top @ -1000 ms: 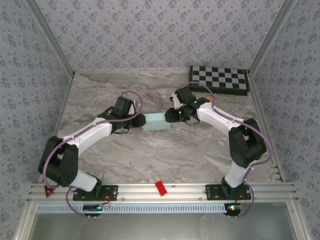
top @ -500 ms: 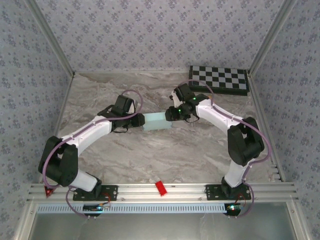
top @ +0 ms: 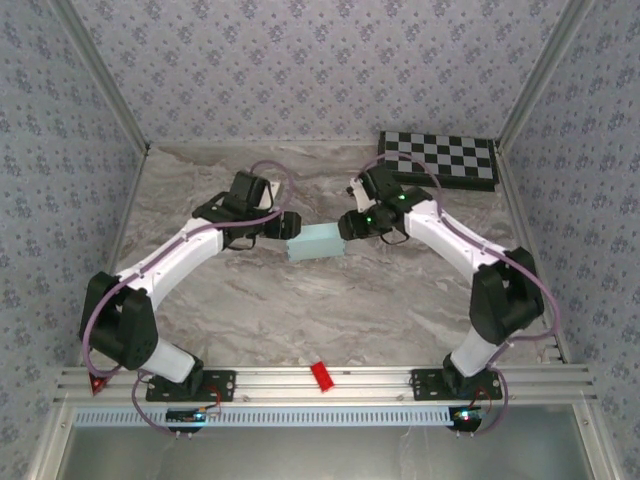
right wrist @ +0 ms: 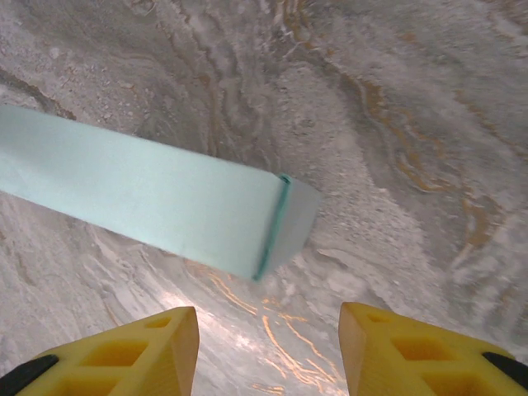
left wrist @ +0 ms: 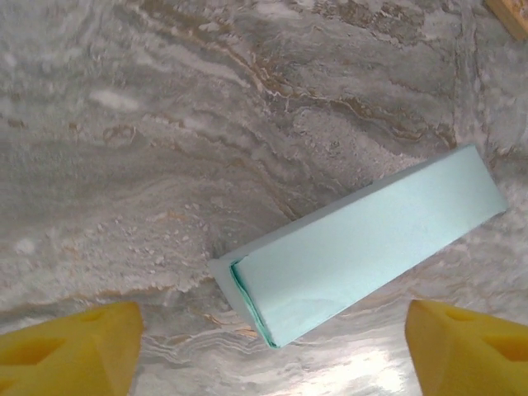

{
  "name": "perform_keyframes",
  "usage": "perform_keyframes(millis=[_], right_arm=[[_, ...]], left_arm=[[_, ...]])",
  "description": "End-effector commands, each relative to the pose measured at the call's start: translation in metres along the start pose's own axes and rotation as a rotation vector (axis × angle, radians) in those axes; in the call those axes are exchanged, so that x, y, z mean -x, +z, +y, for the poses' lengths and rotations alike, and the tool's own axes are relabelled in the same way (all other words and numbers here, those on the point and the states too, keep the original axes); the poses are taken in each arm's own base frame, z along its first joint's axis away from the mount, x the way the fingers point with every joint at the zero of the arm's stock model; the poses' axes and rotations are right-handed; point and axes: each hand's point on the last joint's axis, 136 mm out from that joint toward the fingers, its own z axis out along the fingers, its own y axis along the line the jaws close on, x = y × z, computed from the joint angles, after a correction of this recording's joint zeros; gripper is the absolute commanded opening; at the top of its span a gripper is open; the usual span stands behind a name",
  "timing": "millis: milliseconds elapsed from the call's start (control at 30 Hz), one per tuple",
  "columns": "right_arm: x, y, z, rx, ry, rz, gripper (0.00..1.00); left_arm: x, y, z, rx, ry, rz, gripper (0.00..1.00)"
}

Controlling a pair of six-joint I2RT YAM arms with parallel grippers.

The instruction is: Fold the paper box

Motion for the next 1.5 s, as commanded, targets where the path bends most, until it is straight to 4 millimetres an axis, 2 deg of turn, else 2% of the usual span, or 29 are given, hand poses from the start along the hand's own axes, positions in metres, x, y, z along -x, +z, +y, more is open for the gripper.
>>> perform_keyframes(millis=[0, 33, 267, 400, 667, 833, 1133, 1300, 1467], right_arm=[[0.001, -0.017, -0.015, -0.045, -0.002, -0.084, 0.51], [-0.014, -0.013, -0.021, -0.050, 0.010, -0.066, 0.52], [-0.050, -0.020, -0.043, -0.075, 0.051, -0.081, 0.52], [-0.067, -0.023, -0.053, -0.090, 0.082, -0.079, 0.52], [-0.080, -0.025, -0.063, -0.103, 0.115, -0.085, 0.52], [-0.080, -0.025, -0.065, -0.105, 0.125, -0.088, 0.53], [-0.084, -0.024, -0.067, -0.110, 0.133, -0.078, 0.53], [-0.087, -0.023, -0.069, -0.113, 0.143, -0.071, 0.53], [-0.089, -0.022, -0.071, -0.120, 0.151, -0.065, 0.52]], left_arm=[[0.014, -0.001, -0.007, 0.073, 0.259, -0.012, 0.87], [0.016, 0.001, -0.007, 0.093, 0.295, -0.012, 0.88], [0.017, 0.018, -0.025, 0.023, 0.566, -0.010, 0.88], [0.000, 0.025, -0.043, -0.120, 0.737, 0.050, 0.89], [-0.022, 0.047, -0.052, -0.243, 0.965, 0.114, 0.88], [-0.021, 0.060, -0.051, -0.251, 1.036, 0.101, 0.86], [-0.032, 0.078, -0.048, -0.275, 1.066, 0.153, 0.75], [-0.032, 0.081, -0.050, -0.290, 1.042, 0.178, 0.51], [-0.027, 0.083, -0.046, -0.252, 1.042, 0.174, 0.43]])
